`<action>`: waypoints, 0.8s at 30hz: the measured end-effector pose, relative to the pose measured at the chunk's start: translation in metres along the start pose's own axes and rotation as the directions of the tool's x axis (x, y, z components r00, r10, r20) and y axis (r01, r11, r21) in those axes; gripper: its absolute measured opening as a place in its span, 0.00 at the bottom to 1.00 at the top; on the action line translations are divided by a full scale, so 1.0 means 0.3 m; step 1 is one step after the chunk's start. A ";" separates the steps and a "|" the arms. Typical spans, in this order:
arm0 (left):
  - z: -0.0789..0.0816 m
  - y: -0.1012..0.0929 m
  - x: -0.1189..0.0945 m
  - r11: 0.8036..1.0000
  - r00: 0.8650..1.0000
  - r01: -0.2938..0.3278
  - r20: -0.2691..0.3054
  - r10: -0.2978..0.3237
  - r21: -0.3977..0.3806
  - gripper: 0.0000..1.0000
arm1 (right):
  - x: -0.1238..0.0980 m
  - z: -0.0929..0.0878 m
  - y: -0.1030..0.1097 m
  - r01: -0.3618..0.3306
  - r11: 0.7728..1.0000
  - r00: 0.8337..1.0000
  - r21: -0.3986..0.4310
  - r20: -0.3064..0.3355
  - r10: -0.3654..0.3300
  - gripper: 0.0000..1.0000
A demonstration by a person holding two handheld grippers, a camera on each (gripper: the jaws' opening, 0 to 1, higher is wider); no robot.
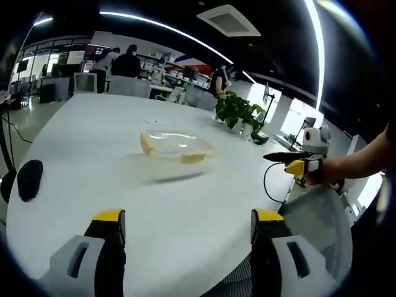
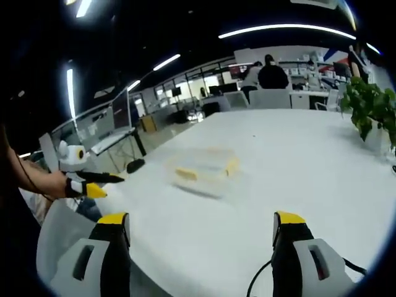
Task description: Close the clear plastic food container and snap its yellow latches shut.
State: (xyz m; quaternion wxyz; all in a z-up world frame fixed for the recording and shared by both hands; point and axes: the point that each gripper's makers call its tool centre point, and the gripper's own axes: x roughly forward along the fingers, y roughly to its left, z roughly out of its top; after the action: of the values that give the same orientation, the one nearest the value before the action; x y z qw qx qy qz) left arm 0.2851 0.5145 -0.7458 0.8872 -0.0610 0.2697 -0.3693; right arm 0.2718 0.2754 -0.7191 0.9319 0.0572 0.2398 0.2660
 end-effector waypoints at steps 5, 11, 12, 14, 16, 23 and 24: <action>-0.011 -0.003 -0.016 1.000 1.000 -0.018 0.008 0.018 0.007 0.81 | -0.013 -0.004 0.006 -0.007 1.000 1.000 0.005 0.005 0.007 0.97; -0.022 -0.038 -0.019 1.000 0.999 -0.025 0.021 0.025 0.017 0.81 | -0.016 0.003 0.011 -0.008 1.000 1.000 -0.001 0.010 0.008 0.97; -0.025 -0.042 -0.017 1.000 0.999 -0.023 0.023 0.023 0.012 0.81 | -0.015 0.001 0.011 -0.010 1.000 1.000 0.001 0.009 0.010 0.97; -0.029 -0.051 -0.018 0.999 0.999 -0.029 0.028 0.028 0.013 0.81 | -0.014 -0.004 0.014 -0.015 1.000 1.000 0.000 0.008 0.015 0.97; -0.032 -0.063 -0.021 0.999 0.999 -0.032 0.040 0.032 0.014 0.81 | -0.013 -0.008 0.016 -0.021 1.000 1.000 -0.013 0.017 0.021 0.95; -0.048 -0.062 -0.023 0.998 0.997 -0.057 0.051 0.054 0.040 0.77 | -0.016 -0.015 0.024 -0.040 0.999 0.999 0.013 0.015 0.039 0.95; -0.047 -0.052 -0.026 0.997 0.996 -0.066 0.057 0.063 0.042 0.77 | -0.014 -0.016 0.031 -0.046 0.999 0.999 0.009 0.013 0.046 0.95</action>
State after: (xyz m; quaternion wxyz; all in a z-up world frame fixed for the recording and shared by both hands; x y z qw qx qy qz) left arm 0.2635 0.5098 -0.7496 0.9070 -0.0433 0.2385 -0.3443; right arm 0.2619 0.2810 -0.7194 0.9268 0.0689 0.2336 0.2860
